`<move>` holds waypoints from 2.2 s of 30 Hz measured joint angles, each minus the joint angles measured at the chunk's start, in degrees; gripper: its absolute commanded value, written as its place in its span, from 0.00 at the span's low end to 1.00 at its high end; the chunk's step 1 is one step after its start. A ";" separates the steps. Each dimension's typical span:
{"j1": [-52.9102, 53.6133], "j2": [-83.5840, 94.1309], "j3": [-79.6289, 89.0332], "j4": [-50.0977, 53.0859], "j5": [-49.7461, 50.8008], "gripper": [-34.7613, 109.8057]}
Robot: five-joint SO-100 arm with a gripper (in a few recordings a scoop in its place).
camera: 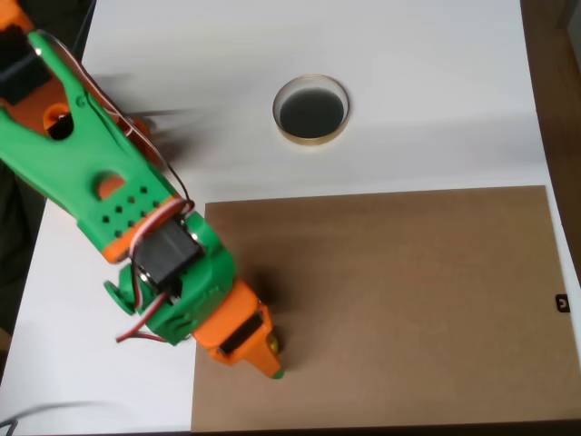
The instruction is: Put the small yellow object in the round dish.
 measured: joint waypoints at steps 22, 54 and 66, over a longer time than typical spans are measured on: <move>-1.93 -3.08 -2.81 -0.79 2.72 0.37; -1.58 -3.87 -0.35 -5.19 3.08 0.24; -1.58 -3.87 -1.58 -1.76 1.58 0.24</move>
